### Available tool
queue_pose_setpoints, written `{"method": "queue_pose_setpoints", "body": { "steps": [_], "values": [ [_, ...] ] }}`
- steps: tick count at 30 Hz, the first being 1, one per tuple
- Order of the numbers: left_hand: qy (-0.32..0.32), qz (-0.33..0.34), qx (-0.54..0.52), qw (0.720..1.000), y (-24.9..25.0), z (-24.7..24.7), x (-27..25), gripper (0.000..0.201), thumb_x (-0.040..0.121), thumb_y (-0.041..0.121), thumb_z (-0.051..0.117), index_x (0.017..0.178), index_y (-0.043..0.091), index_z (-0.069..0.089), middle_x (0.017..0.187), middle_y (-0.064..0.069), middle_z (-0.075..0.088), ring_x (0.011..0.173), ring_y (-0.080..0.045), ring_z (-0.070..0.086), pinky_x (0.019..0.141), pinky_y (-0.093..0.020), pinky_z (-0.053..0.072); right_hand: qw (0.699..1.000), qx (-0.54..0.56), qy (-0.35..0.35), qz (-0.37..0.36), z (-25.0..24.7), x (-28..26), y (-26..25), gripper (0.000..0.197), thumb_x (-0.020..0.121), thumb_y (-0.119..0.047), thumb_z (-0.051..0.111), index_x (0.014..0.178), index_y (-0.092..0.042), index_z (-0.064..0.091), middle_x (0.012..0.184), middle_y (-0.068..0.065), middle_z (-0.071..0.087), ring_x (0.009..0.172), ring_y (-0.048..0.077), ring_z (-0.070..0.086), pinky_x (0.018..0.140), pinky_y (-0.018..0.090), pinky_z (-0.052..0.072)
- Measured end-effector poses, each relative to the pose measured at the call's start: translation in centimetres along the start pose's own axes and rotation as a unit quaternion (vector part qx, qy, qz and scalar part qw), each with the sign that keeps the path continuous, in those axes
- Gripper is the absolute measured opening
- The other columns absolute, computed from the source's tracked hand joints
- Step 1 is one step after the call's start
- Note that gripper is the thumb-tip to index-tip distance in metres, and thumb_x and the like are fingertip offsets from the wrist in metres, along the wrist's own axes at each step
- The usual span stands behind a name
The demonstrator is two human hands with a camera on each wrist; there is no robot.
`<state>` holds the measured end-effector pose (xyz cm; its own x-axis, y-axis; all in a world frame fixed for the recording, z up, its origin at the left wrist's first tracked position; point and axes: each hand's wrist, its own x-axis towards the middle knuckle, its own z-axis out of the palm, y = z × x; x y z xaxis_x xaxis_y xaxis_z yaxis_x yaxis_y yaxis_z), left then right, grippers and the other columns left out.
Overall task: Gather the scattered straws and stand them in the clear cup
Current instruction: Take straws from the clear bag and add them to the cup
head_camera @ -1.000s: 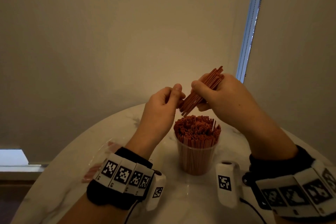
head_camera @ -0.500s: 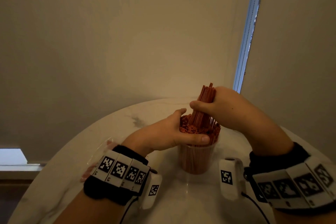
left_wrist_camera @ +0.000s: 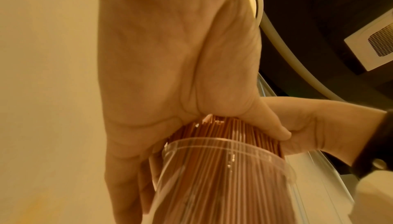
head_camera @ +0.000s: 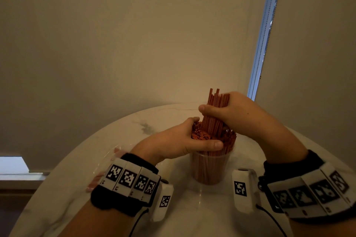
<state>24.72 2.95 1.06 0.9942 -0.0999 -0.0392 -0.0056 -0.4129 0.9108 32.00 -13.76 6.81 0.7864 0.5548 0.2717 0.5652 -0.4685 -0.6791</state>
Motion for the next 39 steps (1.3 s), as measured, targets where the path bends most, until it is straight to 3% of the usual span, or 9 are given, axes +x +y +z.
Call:
{"method": "queue_pose_setpoints", "body": {
  "steps": [6,11,15,17,20,27,30,36,39],
  "values": [
    [0.002,0.010,0.040,0.999,0.8,0.2,-0.6,0.091,0.074,0.059,0.081,0.146,0.025,0.036,0.132,0.011,0.062,0.120,-0.002,0.062,0.105,-0.029,0.051,1.000,-0.001,0.015,-0.028,-0.3,-0.1,-0.1,0.017,0.092,-0.043,0.066,0.082,-0.031,0.074,0.074,-0.011,0.074,0.067,0.003,0.069,0.062,0.024,0.048],
    [-0.040,0.018,0.033,0.998,1.2,0.0,-1.3,0.061,0.085,0.028,0.084,0.118,0.049,0.037,0.111,0.033,0.067,0.108,0.020,0.058,0.085,-0.003,0.047,0.999,-0.004,-0.027,-0.019,-0.6,-0.4,-0.4,0.021,0.088,-0.054,0.066,0.097,-0.035,0.069,0.086,-0.012,0.073,0.077,0.003,0.068,0.071,0.029,0.054],
    [-0.034,0.031,0.009,0.999,0.8,0.0,-1.0,0.075,0.078,0.014,0.089,0.135,0.032,0.043,0.130,0.008,0.065,0.120,-0.004,0.063,0.101,-0.025,0.053,0.988,-0.089,-0.123,0.016,-0.7,-0.6,-0.3,0.016,0.088,-0.035,0.073,0.103,-0.033,0.068,0.097,-0.009,0.070,0.092,0.013,0.067,0.079,0.035,0.059],
    [-0.029,0.041,-0.008,0.999,0.7,0.2,-0.9,0.076,0.076,0.005,0.089,0.138,0.022,0.046,0.133,-0.002,0.065,0.121,-0.009,0.064,0.103,-0.028,0.053,0.992,-0.082,-0.094,-0.004,-0.7,-0.6,-0.6,0.005,0.088,-0.032,0.073,0.093,-0.031,0.072,0.088,-0.009,0.073,0.086,0.011,0.069,0.074,0.033,0.060],
    [-0.041,0.064,-0.016,0.997,0.6,0.3,-0.8,0.059,0.077,-0.002,0.086,0.122,0.029,0.063,0.125,-0.005,0.072,0.116,-0.013,0.068,0.094,-0.021,0.053,0.998,-0.044,-0.004,-0.039,-0.6,-0.5,-1.1,0.011,0.093,-0.038,0.065,0.093,-0.032,0.075,0.086,-0.010,0.073,0.080,0.008,0.069,0.073,0.032,0.059],
    [0.019,0.033,0.028,0.999,0.0,0.1,0.0,0.085,0.061,0.035,0.098,0.131,0.023,0.053,0.124,0.000,0.070,0.119,-0.017,0.065,0.106,-0.045,0.051,0.975,-0.203,-0.088,0.028,-1.0,-1.3,-1.2,0.036,0.096,-0.040,0.060,0.131,-0.030,0.060,0.126,-0.003,0.061,0.110,0.018,0.059,0.089,0.032,0.051],
    [0.019,0.026,0.024,0.999,-0.2,0.1,0.0,0.091,0.056,0.039,0.098,0.133,0.023,0.051,0.125,0.001,0.069,0.119,-0.015,0.065,0.107,-0.043,0.051,0.979,-0.184,-0.088,0.007,-0.5,-1.2,-1.4,0.016,0.095,-0.020,0.064,0.105,-0.031,0.069,0.105,-0.005,0.069,0.093,0.014,0.065,0.082,0.033,0.058],
    [-0.011,0.054,0.000,0.999,0.1,0.4,-0.2,0.072,0.071,0.015,0.093,0.133,0.023,0.058,0.126,-0.001,0.071,0.121,-0.017,0.065,0.109,-0.041,0.050,0.994,-0.042,0.065,-0.078,0.5,-0.4,-1.3,0.010,0.084,-0.027,0.077,0.080,-0.029,0.068,0.074,-0.010,0.070,0.070,0.002,0.066,0.062,0.023,0.052],
    [0.013,0.039,0.006,0.999,-0.3,0.2,0.0,0.085,0.060,0.030,0.097,0.134,0.024,0.053,0.127,-0.001,0.069,0.121,-0.017,0.065,0.108,-0.043,0.050,0.989,-0.138,-0.030,-0.039,0.9,-0.2,-0.7,0.008,0.083,-0.028,0.078,0.079,-0.028,0.071,0.081,-0.010,0.069,0.080,0.009,0.065,0.067,0.027,0.055]
  ]
}}
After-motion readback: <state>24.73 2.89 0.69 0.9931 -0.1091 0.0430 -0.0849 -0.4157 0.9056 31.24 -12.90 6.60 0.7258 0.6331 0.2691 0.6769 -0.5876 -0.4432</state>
